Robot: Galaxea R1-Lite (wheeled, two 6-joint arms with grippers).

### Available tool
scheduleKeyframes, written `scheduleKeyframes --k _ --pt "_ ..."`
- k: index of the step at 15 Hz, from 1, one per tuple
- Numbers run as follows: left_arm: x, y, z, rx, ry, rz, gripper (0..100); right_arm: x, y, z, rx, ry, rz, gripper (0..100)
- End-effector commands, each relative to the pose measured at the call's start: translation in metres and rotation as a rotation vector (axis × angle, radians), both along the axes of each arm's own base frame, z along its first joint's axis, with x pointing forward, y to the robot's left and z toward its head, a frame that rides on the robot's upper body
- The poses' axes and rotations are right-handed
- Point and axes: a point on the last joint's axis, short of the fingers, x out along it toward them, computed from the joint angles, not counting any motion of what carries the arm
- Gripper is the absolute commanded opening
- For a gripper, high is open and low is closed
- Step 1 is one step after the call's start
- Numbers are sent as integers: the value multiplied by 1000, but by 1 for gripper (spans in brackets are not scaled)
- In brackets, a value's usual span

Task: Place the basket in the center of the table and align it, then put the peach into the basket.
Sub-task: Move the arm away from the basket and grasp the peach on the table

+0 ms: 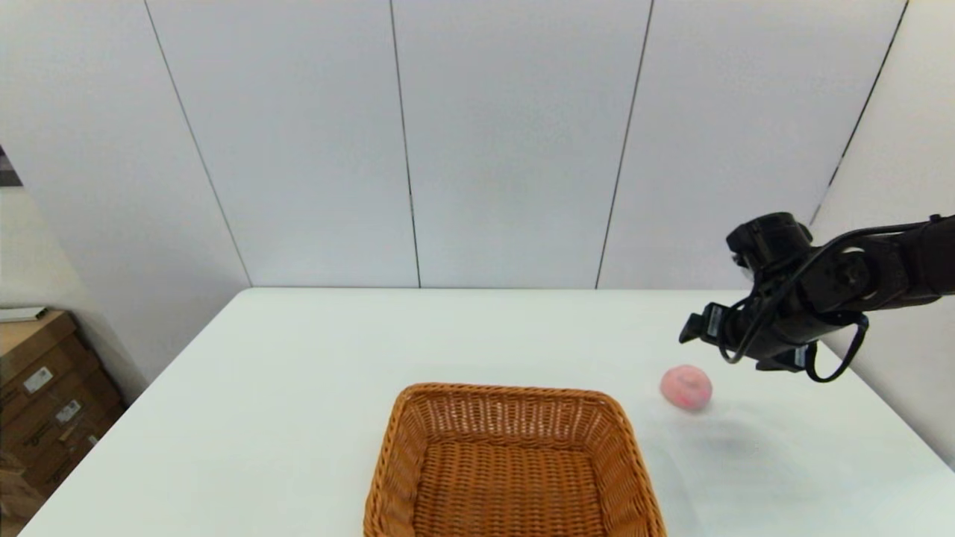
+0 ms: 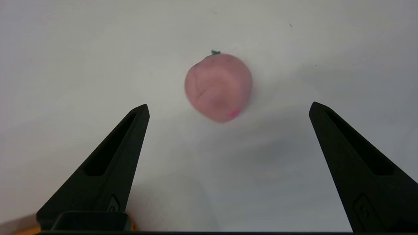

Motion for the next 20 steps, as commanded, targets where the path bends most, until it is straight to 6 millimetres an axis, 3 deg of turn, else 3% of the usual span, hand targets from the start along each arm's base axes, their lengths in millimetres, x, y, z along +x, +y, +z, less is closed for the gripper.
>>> scheduleKeyframes --k 1,9,10,16,20 --pt "0 0 0 0 -1 1 100 22 3 -41 -3 86 2 100" --pt "0 0 0 0 -1 1 100 47 16 -84 -15 166 28 100" --pt "0 0 0 0 -1 1 100 50 17 -86 -11 165 25 0" --pt "0 0 0 0 -1 1 100 51 14 -80 -5 149 12 0" --pt "0 0 0 0 -1 1 100 44 8 -53 11 114 -2 0"
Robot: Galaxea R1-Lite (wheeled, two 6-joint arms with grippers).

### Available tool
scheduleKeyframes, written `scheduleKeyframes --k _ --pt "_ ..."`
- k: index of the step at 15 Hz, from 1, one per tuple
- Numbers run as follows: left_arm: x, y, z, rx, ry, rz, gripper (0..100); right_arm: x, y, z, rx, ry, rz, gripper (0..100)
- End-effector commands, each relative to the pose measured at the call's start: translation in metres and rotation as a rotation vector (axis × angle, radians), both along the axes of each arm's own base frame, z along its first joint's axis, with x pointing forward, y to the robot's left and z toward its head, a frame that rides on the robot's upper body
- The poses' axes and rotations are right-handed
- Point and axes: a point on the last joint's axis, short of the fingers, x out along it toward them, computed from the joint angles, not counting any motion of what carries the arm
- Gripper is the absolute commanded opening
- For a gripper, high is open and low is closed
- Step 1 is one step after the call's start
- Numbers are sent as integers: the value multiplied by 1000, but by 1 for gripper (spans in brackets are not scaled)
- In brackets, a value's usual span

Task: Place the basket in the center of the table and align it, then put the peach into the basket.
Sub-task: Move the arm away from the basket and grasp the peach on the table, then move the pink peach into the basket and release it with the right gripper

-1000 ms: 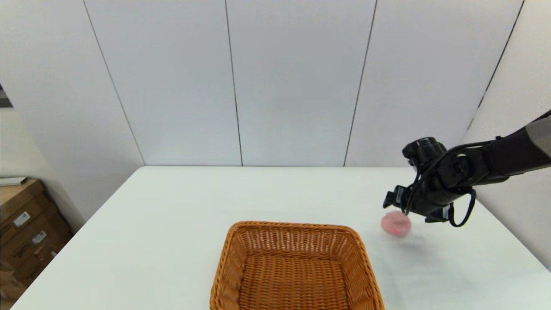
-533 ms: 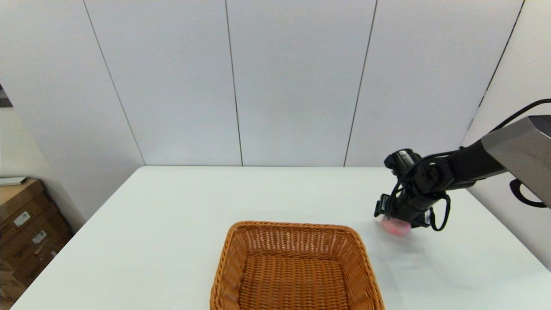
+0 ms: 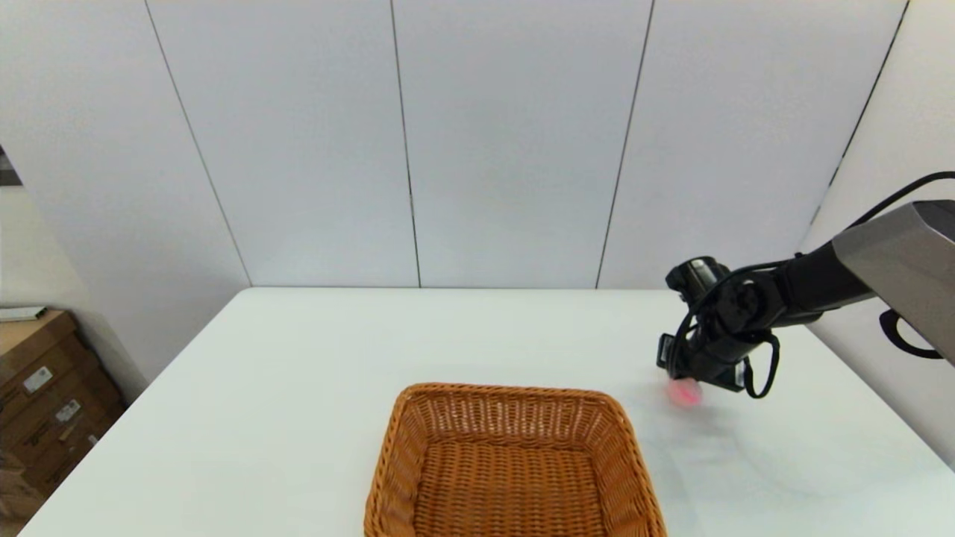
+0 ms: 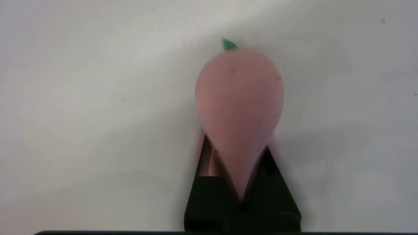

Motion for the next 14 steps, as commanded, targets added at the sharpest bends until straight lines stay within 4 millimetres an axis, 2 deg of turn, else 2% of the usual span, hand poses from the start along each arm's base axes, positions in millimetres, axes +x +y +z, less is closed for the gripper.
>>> scheduleKeyframes --k 1,3,5,7,8,9,11,14 --pt "0 0 0 0 -2 0 100 -10 -6 37 15 -50 -15 0" --pt "0 0 0 0 -2 0 100 -22 -8 63 19 -68 -17 0" --pt "0 0 0 0 -2 0 100 -43 -6 99 67 -89 15 0" --pt "0 0 0 0 -2 0 100 -75 8 139 135 -103 95 0" --pt "0 0 0 0 -2 0 100 -82 13 146 144 -102 115 0" --pt "0 0 0 0 -2 0 100 -104 34 162 170 -99 202 0" --pt "0 0 0 0 -2 0 100 -127 66 174 192 -99 303 0" --pt "0 0 0 0 -2 0 100 -139 115 166 201 -59 451 0"
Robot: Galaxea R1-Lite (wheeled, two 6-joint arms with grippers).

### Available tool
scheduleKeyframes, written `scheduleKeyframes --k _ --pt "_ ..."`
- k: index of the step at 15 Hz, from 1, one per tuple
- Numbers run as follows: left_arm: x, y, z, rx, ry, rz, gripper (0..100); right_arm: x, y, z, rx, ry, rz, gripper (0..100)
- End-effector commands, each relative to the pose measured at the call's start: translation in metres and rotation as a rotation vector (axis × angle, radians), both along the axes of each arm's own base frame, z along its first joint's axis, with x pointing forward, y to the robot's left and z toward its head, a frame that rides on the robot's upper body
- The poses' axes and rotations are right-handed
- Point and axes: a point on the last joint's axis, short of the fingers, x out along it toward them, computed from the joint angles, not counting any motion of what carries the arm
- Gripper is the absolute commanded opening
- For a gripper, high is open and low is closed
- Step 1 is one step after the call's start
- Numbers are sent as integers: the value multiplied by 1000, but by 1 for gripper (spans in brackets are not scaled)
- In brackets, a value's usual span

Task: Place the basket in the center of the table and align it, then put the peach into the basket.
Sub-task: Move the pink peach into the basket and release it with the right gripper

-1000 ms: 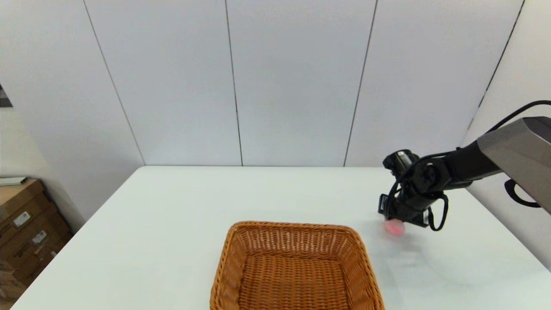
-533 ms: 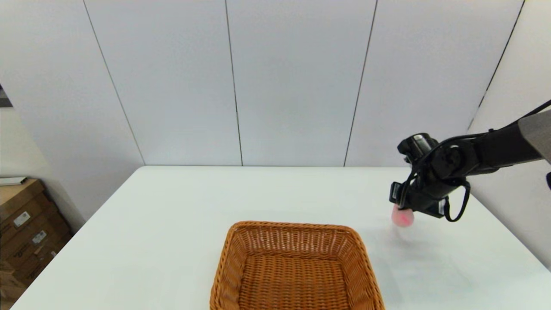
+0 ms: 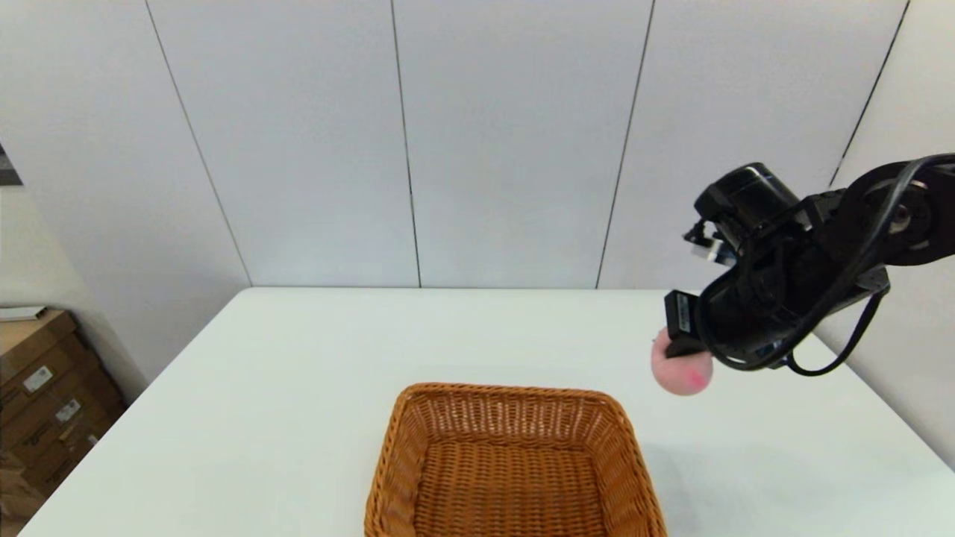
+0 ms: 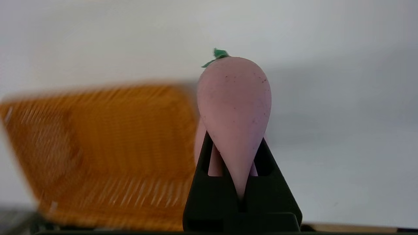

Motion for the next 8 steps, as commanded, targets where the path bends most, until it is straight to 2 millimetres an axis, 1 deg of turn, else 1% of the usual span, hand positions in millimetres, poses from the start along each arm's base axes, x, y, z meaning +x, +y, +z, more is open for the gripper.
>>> scheduleKeyframes --k 1,3,6,8 --pt "0 0 0 0 -2 0 100 -29 63 9 26 -12 203 0" --pt "0 0 0 0 -2 0 100 -25 90 -4 10 18 267 0" --pt "0 0 0 0 -2 0 100 -19 136 -35 -26 80 359 0" --pt "0 0 0 0 -2 0 100 -15 155 -43 -36 92 389 0"
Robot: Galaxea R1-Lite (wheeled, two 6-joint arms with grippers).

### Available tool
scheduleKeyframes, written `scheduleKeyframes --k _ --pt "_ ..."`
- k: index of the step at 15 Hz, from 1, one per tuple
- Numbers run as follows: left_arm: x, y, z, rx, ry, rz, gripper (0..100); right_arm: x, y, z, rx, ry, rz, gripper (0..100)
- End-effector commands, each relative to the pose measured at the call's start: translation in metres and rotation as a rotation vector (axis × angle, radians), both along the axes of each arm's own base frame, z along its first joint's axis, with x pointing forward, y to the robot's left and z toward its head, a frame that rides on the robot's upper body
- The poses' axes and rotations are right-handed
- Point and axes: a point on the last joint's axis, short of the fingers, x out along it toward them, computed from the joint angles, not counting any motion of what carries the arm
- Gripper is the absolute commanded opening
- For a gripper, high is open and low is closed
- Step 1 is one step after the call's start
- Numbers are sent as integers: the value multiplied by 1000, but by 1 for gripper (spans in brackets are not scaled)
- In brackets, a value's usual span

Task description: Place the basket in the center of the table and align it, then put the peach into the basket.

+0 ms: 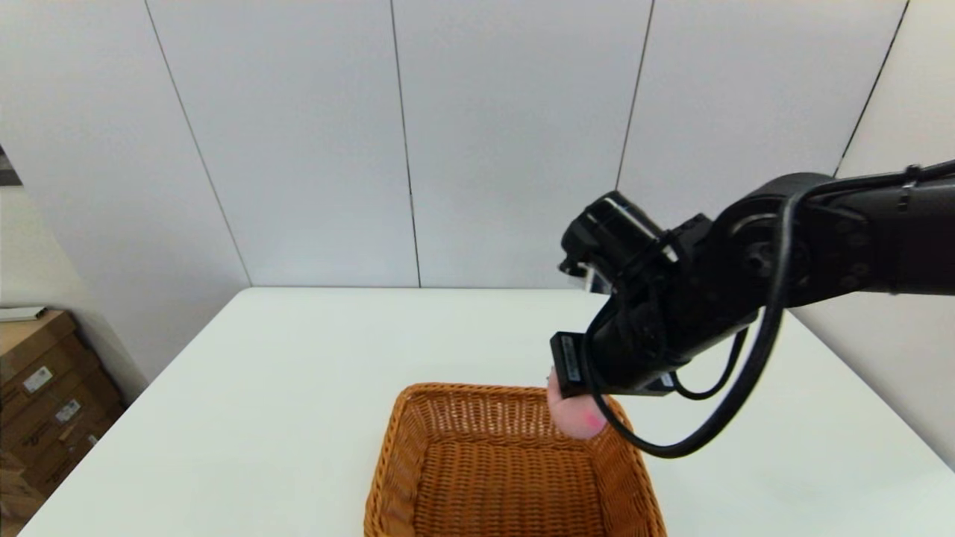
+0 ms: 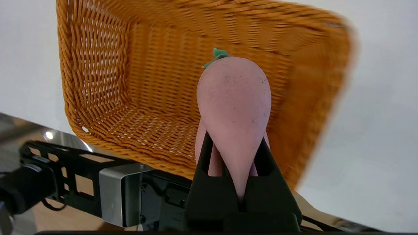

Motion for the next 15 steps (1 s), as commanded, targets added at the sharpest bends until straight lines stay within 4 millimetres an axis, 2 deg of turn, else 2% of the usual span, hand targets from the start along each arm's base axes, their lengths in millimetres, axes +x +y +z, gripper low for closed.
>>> scheduleKeyframes --k 1,3,4,7,9,14,15 --pt "0 0 0 -1 -2 0 100 11 53 -37 -61 72 89 0" --pt "0 0 0 -1 -2 0 100 12 60 -50 -87 100 99 0" --pt "0 0 0 -1 -2 0 100 13 61 -55 -96 113 95 100" --pt "0 0 0 -1 -2 0 100 14 59 -53 -90 114 82 100" --pt "0 0 0 -1 -2 0 100 19 50 -43 -57 106 59 100" --pt "0 0 0 -1 -2 0 100 40 -11 -9 24 102 -78 100" --pt "0 0 0 -1 -3 0 100 50 -35 -1 41 84 -145 100"
